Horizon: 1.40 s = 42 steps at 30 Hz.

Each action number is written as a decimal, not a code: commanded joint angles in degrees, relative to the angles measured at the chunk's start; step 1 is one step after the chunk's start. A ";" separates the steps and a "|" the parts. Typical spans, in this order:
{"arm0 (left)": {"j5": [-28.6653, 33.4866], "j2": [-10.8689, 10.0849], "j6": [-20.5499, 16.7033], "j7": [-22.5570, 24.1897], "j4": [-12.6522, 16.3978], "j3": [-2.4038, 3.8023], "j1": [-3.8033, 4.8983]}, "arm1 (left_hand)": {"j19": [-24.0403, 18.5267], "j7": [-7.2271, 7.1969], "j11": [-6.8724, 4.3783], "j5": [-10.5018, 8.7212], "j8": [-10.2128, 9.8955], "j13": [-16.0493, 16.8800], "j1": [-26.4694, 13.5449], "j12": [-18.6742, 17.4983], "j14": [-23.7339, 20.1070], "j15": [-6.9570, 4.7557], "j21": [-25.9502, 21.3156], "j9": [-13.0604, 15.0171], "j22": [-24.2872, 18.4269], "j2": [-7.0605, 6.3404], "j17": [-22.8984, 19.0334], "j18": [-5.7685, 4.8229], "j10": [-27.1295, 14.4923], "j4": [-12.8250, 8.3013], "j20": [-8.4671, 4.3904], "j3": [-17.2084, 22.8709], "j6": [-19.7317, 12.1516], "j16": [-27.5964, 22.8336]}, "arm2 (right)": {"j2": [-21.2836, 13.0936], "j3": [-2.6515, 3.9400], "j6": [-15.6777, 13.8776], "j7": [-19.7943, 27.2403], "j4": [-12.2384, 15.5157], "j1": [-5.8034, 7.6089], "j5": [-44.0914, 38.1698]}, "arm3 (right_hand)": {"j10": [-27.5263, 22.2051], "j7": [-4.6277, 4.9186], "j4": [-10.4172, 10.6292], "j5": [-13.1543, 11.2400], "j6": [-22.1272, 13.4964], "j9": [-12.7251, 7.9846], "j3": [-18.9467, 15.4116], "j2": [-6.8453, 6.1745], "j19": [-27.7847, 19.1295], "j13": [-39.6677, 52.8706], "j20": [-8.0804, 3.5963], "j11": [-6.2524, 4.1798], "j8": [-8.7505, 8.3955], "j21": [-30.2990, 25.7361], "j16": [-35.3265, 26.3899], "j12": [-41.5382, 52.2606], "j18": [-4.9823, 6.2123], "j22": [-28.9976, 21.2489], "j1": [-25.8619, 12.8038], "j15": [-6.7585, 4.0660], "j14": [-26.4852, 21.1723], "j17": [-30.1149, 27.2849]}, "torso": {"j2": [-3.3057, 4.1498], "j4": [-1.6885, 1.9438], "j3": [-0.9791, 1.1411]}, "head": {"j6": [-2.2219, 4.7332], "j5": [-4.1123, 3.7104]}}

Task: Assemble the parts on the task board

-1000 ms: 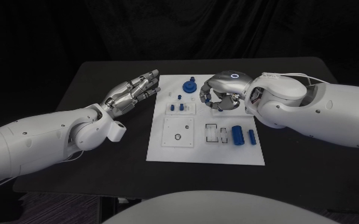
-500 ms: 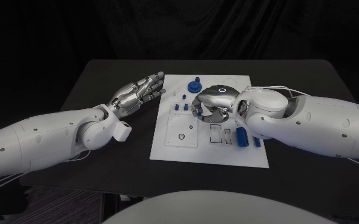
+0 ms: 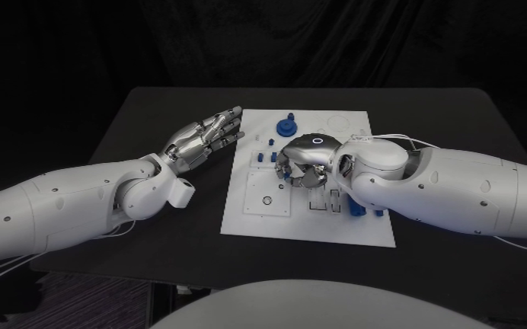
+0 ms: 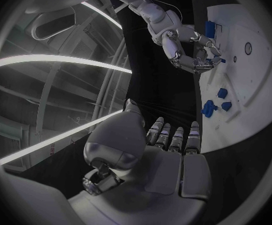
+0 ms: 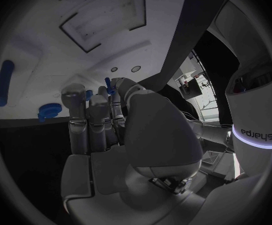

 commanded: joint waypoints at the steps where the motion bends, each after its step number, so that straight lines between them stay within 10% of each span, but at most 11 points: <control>1: 0.73 0.16 0.71 5.42 0.10 0.06 -0.08 | 0.05 0.62 -0.38 0.41 0.34 0.04 0.35 0.17 -0.10 0.07 0.30 0.14 -0.06 0.18 -0.02 0.36 0.17 0.01 0.01 0.41 0.53 0.03 | 0.08 0.03 0.34 -1.18 0.11 -0.35 -0.32 | -0.16 0.08 -0.02 -0.07 -0.23 -0.09 0.42 -0.13 0.22 0.04 0.05 0.22 -0.28 0.23 0.33 -0.16 -1.15 5.40 0.35 0.04 0.35 0.02 | 0.00 0.00 0.00 | -0.01 0.17; 42: 0.74 1.07 1.85 3.60 -0.96 0.06 -0.78 | 0.02 1.36 -0.27 1.54 0.63 -0.03 0.86 -0.09 -0.16 0.25 0.34 0.26 -0.22 0.35 -0.04 0.29 -0.12 0.04 0.11 1.05 1.71 0.01 | 1.80 0.04 0.91 -0.82 -1.81 -2.74 -0.32 | -0.14 0.21 -0.06 -0.31 -0.34 -0.35 0.51 -0.14 0.04 0.06 0.18 0.34 -0.52 -0.16 0.15 -0.22 -1.06 5.27 0.27 0.18 0.19 -0.38 | 0.00 0.00 -0.01 | -0.01 1.04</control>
